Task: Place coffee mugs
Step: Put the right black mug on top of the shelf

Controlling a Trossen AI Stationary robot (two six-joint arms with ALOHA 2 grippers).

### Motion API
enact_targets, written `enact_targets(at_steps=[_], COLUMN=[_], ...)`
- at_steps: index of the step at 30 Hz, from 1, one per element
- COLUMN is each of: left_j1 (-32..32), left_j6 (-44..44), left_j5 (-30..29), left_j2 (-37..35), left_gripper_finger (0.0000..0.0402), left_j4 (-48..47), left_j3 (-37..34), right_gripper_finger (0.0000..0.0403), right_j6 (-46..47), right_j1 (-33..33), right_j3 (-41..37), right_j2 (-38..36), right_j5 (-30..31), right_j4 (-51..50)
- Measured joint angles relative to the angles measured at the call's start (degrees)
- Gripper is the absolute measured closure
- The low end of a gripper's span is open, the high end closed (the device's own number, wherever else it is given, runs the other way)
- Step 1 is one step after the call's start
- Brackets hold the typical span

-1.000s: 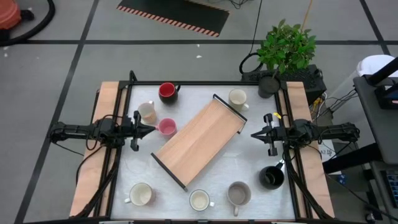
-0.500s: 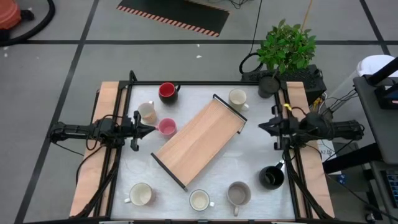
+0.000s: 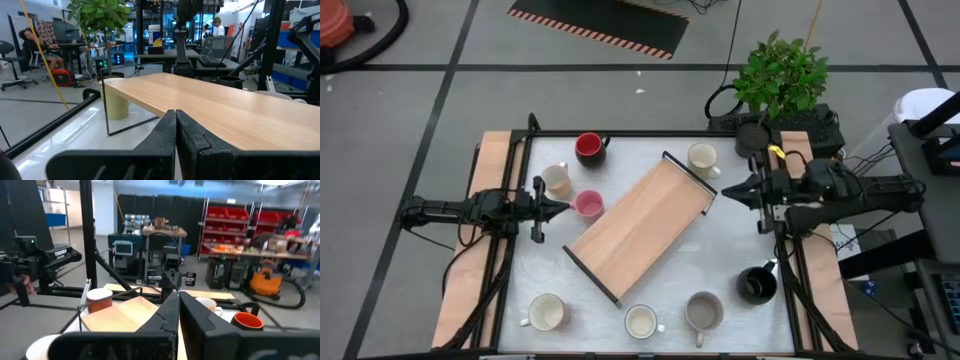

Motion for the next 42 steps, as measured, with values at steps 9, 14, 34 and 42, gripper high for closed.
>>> enact_targets(at_steps=[9,14,34,42], left_j1=[-0.02,-0.02,0.0,-0.02], left_j6=[-0.02,-0.04,-1.48,-4.46], left_j5=[0.0,0.0,0.0,-0.28], left_j2=[0.0,0.0,0.0,-0.02], left_gripper_finger=[0.04,0.04,0.04,0.04], left_j4=[-0.04,0.01,0.13,2.06], left_j3=[0.0,0.0,0.0,0.0], right_gripper_finger=[0.0403,0.0403,0.0403,0.0403], right_j6=[1.84,2.23,14.31,24.27], right_j1=[0.0,0.0,0.13,0.39], right_j3=[18.59,27.88,49.46,53.49], right_j2=[11.64,17.53,35.54,37.64], right_j5=[0.0,0.35,6.16,5.84], right_j4=[-6.14,-5.79,-12.34,-34.97])
